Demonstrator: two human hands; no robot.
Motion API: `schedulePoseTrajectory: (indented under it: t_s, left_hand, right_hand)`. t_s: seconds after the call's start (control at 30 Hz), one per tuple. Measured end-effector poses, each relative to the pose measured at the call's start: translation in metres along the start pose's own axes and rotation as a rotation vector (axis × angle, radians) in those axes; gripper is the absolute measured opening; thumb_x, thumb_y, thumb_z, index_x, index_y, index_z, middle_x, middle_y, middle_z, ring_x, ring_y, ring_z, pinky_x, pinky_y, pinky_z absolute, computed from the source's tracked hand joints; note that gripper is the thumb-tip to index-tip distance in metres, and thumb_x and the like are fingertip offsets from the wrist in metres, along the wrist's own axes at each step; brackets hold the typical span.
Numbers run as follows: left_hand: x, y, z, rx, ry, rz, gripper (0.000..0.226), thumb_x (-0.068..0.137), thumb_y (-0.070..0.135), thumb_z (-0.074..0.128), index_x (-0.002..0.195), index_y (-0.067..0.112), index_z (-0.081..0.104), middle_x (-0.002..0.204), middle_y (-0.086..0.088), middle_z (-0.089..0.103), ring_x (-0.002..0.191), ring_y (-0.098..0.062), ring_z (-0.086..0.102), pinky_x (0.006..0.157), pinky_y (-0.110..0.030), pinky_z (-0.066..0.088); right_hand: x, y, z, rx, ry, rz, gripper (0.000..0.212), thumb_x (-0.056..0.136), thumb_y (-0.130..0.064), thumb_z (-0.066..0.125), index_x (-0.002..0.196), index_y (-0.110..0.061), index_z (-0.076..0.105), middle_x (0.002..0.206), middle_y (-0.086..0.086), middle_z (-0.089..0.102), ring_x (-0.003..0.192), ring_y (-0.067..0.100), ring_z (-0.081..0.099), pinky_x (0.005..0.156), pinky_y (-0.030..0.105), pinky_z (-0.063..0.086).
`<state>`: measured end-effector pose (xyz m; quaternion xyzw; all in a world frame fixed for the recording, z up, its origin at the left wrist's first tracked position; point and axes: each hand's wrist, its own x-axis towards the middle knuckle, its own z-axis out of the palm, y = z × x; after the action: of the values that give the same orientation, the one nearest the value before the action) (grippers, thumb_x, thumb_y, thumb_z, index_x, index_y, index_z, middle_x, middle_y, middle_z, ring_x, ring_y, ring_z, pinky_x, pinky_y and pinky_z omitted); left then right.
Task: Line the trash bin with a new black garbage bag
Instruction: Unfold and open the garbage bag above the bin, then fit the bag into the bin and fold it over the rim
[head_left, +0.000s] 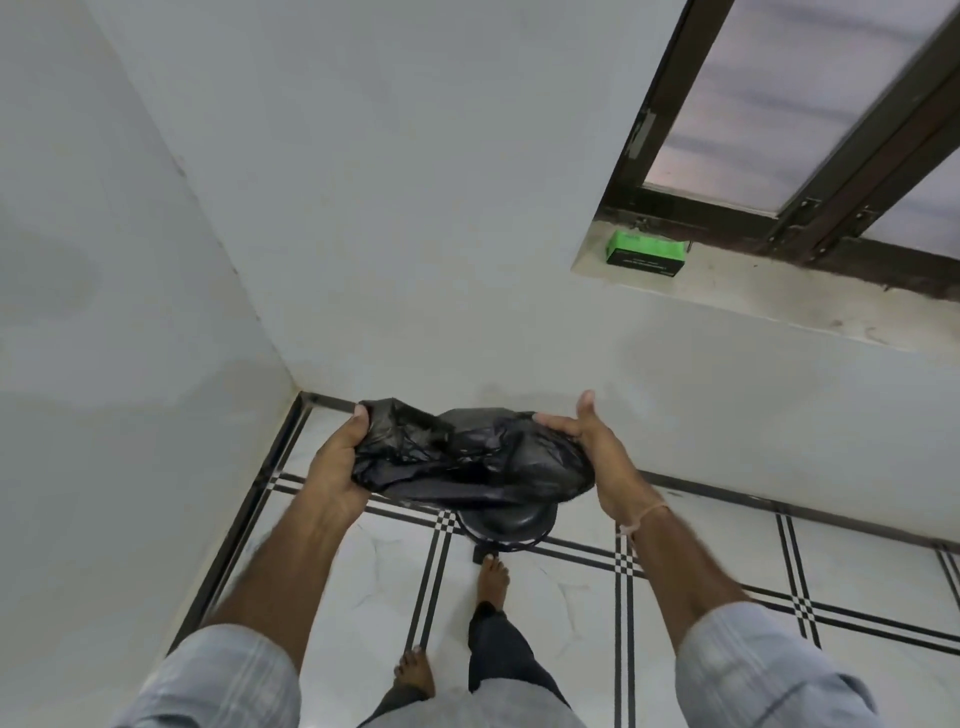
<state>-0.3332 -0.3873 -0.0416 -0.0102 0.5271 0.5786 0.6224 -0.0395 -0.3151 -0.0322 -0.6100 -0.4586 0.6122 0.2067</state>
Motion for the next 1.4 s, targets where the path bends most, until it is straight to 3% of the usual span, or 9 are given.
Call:
schedulePoseTrajectory:
  t_s: [0.13, 0.23, 0.4, 0.5, 0.67, 0.77, 0.87, 1.23, 1.4]
  left_hand:
    - [0.012, -0.003, -0.006, 0.008, -0.009, 0.052, 0.026, 0.103, 0.033, 0.055, 0.105, 0.014, 0.073, 0.099, -0.009, 0.080, 0.088, -0.023, 0.076, 0.068, -0.037, 0.064]
    - [0.019, -0.008, -0.008, 0.027, 0.107, -0.016, 0.022, 0.105, 0.023, 0.050, 0.097, 0.014, 0.068, 0.087, -0.007, 0.078, 0.077, -0.021, 0.073, 0.054, -0.030, 0.060]
    - [0.034, -0.013, -0.011, -0.139, 0.165, -0.139, 0.035, 0.107, 0.034, 0.044, 0.105, 0.007, 0.066, 0.103, -0.015, 0.074, 0.097, -0.028, 0.068, 0.083, -0.046, 0.054]
    - [0.038, -0.015, -0.005, -0.132, 0.111, -0.149, 0.037, 0.107, 0.036, 0.041, 0.109, 0.010, 0.068, 0.096, -0.012, 0.079, 0.097, -0.027, 0.069, 0.073, -0.041, 0.059]
    - [0.052, -0.025, 0.018, 0.026, 0.046, -0.051, 0.049, 0.106, 0.036, 0.044, 0.140, 0.002, 0.055, 0.131, -0.021, 0.064, 0.116, -0.033, 0.062, 0.098, -0.046, 0.053]
    - [0.061, -0.034, 0.028, 0.098, 0.071, -0.055, 0.047, 0.105, 0.036, 0.049, 0.136, 0.002, 0.058, 0.132, -0.022, 0.065, 0.113, -0.034, 0.064, 0.097, -0.046, 0.052]
    - [0.077, -0.050, 0.028, 0.121, 0.145, -0.088, 0.047, 0.103, 0.036, 0.052, 0.134, 0.002, 0.060, 0.130, -0.022, 0.067, 0.121, -0.037, 0.063, 0.095, -0.045, 0.054]
    - [0.187, -0.158, 0.020, 0.091, 0.158, -0.213, 0.045, 0.107, 0.034, 0.042, 0.131, 0.003, 0.063, 0.122, -0.020, 0.072, 0.104, -0.030, 0.072, 0.073, -0.037, 0.062]
    - [0.275, -0.229, 0.004, 0.084, 0.164, -0.267, 0.038, 0.107, 0.030, 0.046, 0.129, 0.005, 0.064, 0.129, -0.021, 0.068, 0.119, -0.037, 0.064, 0.097, -0.049, 0.054]
  right_hand:
    - [0.010, -0.003, -0.016, 0.320, -0.065, -0.003, 0.103, 0.077, -0.092, 0.038, 0.127, -0.009, 0.073, 0.130, 0.018, 0.073, 0.125, 0.034, 0.067, 0.107, 0.046, 0.052]
    - [0.018, 0.009, -0.017, -0.164, -0.115, 0.018, 0.096, 0.085, -0.089, 0.026, 0.111, -0.015, 0.082, 0.131, 0.012, 0.073, 0.125, 0.030, 0.066, 0.114, 0.046, 0.045]
    - [0.047, 0.030, -0.037, 0.239, 0.039, 0.155, 0.105, 0.082, -0.092, 0.022, 0.116, -0.012, 0.079, 0.120, 0.020, 0.076, 0.109, 0.032, 0.076, 0.087, 0.035, 0.062]
    - [0.055, 0.027, -0.039, 0.241, -0.051, 0.163, 0.108, 0.080, -0.094, 0.021, 0.116, -0.012, 0.079, 0.117, 0.019, 0.077, 0.108, 0.032, 0.076, 0.078, 0.032, 0.064]
    - [0.071, 0.011, -0.031, 0.170, -0.024, 0.100, 0.092, 0.091, -0.082, 0.035, 0.131, -0.006, 0.068, 0.130, 0.020, 0.071, 0.125, 0.036, 0.067, 0.100, 0.037, 0.054]
    - [0.079, 0.024, -0.023, -0.047, -0.038, 0.163, 0.076, 0.098, -0.074, 0.036, 0.125, -0.014, 0.074, 0.125, 0.010, 0.075, 0.119, 0.028, 0.069, 0.103, 0.034, 0.053]
    - [0.089, 0.037, -0.020, 0.139, -0.062, 0.225, 0.081, 0.096, -0.079, 0.029, 0.127, -0.020, 0.075, 0.122, 0.005, 0.078, 0.115, 0.020, 0.073, 0.099, 0.032, 0.058]
    - [0.193, 0.153, -0.009, 0.314, 0.151, 0.308, 0.083, 0.095, -0.078, 0.029, 0.142, -0.019, 0.063, 0.134, 0.007, 0.072, 0.126, 0.023, 0.066, 0.107, 0.037, 0.052]
    - [0.265, 0.241, 0.011, 0.288, 0.144, 0.331, 0.077, 0.097, -0.074, 0.031, 0.134, -0.017, 0.068, 0.127, 0.014, 0.074, 0.120, 0.029, 0.068, 0.098, 0.041, 0.058]
